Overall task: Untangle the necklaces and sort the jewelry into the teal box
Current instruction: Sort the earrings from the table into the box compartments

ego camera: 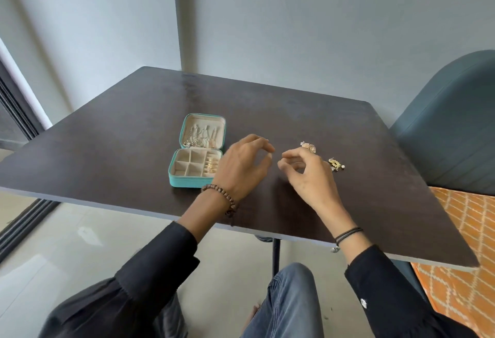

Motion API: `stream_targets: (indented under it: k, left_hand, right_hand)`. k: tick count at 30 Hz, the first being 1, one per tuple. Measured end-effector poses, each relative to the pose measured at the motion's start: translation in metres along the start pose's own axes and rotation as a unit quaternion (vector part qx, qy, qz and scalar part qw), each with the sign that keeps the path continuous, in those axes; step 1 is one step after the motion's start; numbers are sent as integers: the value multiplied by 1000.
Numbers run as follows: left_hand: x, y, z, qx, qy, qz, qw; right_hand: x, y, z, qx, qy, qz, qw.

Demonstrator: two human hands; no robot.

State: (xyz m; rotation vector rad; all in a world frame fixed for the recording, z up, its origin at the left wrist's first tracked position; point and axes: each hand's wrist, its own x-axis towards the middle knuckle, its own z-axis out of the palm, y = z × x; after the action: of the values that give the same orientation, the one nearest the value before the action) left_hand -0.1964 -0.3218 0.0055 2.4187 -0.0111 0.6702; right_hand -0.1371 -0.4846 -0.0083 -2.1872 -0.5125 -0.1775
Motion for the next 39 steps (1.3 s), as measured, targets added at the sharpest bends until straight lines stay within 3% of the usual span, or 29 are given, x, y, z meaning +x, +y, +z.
stream_targets:
  k: [9, 18, 32, 39]
  left_hand:
    - [37, 14, 79, -63, -82, -31, 994]
    - [66, 7, 109, -75, -81, -48, 993]
    - [69, -5, 118, -107, -36, -46, 993]
    - [69, -7, 117, -139, -24, -49, 989]
  right_hand:
    - [36, 54, -40, -111, 62, -18, 992]
    - [63, 77, -35, -146, 39, 7, 989]
    - [64, 88, -22, -147, 77, -95, 981]
    - [62, 88, -21, -143, 32, -130, 981]
